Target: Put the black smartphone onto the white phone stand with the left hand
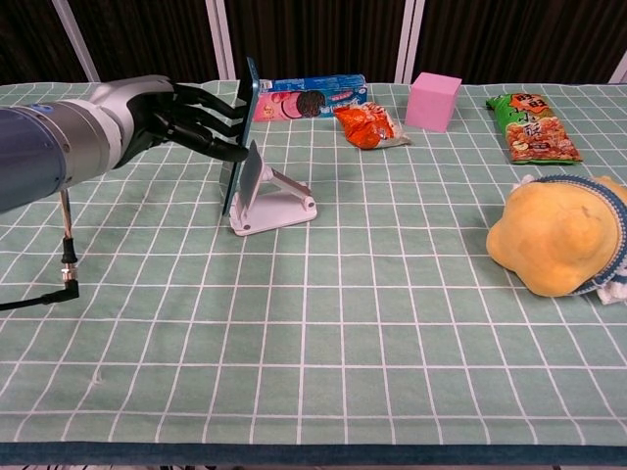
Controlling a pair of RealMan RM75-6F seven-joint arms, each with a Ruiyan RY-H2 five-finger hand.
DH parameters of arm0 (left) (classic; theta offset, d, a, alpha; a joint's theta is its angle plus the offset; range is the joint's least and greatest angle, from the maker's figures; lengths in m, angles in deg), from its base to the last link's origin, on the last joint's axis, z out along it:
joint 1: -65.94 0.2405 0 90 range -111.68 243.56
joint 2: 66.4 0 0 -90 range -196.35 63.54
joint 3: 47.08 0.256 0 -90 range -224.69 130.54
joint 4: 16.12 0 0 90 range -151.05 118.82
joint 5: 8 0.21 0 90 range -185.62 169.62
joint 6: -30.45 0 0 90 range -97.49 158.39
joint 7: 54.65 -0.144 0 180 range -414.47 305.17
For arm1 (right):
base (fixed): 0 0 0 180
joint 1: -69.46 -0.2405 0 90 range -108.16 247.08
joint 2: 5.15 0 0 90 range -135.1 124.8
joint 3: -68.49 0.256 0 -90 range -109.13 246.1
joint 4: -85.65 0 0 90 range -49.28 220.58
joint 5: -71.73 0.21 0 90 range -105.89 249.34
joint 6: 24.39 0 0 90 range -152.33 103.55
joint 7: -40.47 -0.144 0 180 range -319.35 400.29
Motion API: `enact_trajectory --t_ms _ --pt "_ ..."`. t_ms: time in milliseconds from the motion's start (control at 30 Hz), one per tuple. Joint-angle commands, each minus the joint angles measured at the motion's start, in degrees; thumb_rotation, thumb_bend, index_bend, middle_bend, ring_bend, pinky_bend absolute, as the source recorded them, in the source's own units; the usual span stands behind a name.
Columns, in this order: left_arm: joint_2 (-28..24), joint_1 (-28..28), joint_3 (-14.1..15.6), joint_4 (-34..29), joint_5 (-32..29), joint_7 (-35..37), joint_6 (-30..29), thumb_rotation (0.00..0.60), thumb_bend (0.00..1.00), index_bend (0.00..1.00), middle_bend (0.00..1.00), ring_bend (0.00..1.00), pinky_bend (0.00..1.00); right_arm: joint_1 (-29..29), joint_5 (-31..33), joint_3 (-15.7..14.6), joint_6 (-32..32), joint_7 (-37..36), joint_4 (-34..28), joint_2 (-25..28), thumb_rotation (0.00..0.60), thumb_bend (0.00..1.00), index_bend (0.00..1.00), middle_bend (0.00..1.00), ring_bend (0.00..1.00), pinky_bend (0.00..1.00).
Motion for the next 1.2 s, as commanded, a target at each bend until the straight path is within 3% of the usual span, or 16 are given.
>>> enact_trajectory --t_ms 33,1200 --pt "0.3 -0.1 0.0 0.6 0.0 0.5 0.6 0.600 0.50 0.58 0.62 0.13 0.00 0.0 0.0 0.0 0.0 -0.1 0.0 0.0 0.600 0.35 0.00 0.00 0.00 0.12" --pt "1.0 0.2 1.6 5.1 3.6 4.0 4.7 0.600 0.50 0.56 0.62 0.13 0.00 0.0 -0.1 0.0 0.0 -0.1 0.1 0.0 0.600 0.35 0.00 0.00 0.00 0.12"
